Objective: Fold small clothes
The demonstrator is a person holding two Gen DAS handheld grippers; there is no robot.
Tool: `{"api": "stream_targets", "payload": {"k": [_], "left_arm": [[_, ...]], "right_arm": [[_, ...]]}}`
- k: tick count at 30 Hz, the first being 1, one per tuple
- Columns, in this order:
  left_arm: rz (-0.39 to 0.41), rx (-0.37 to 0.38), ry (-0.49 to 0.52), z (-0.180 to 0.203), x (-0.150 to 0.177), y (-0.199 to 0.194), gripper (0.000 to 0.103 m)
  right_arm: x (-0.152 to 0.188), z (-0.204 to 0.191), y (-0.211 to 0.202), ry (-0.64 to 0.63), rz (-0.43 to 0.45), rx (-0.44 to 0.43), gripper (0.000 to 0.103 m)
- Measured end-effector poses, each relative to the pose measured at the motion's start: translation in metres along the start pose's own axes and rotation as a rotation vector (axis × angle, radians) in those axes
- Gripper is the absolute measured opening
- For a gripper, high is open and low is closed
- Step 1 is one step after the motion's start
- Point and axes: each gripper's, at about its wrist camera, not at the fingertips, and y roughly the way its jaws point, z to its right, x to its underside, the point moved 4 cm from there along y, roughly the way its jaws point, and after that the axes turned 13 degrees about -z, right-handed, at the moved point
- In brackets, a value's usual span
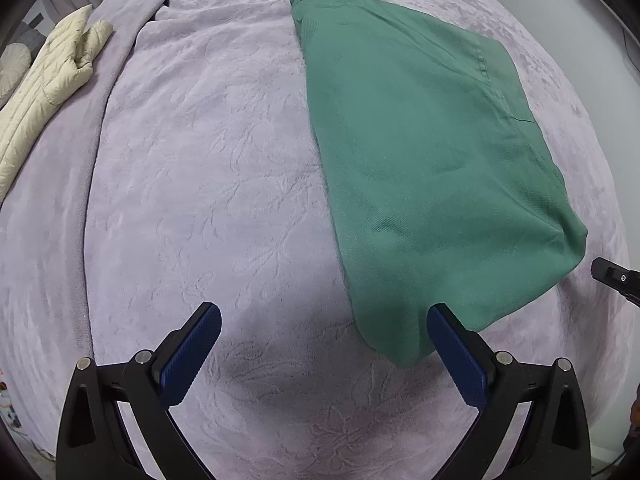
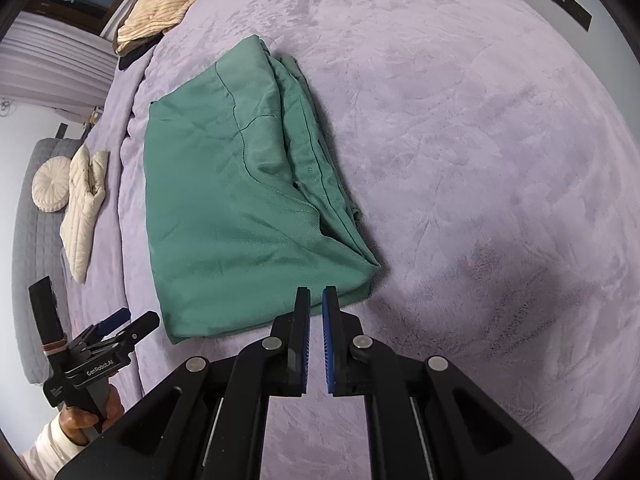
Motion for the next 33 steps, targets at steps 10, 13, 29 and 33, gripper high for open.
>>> {"api": "stream_targets", "payload": {"k": [10,13,29,33], "left_arm": [[0.02,0.032,-0.085,-0.015,-0.019,-0.004,0.103],[0.023,0.037,-0.11,-0.018,-0.028,-0.005,0.103],[0.022,0.088,-0.197,-0.026,-0.081,0.005,0.103],[0.013,0.094,-0.185,-0.02,-0.085,0.008,0.103]], "right_arm": [[-0.026,-0.007,-0.004,-0.03,0.003,0.008,0.037],[-0.036,-0.011,-0.005,-0.054,0.011,0.019,0.054],[-0.092,-0.014,0.013,-0.141,-0.036,0.013,0.068],[-0.1,-0.013,0.016,-0.171,-0.052,0.021,0.076]]}}
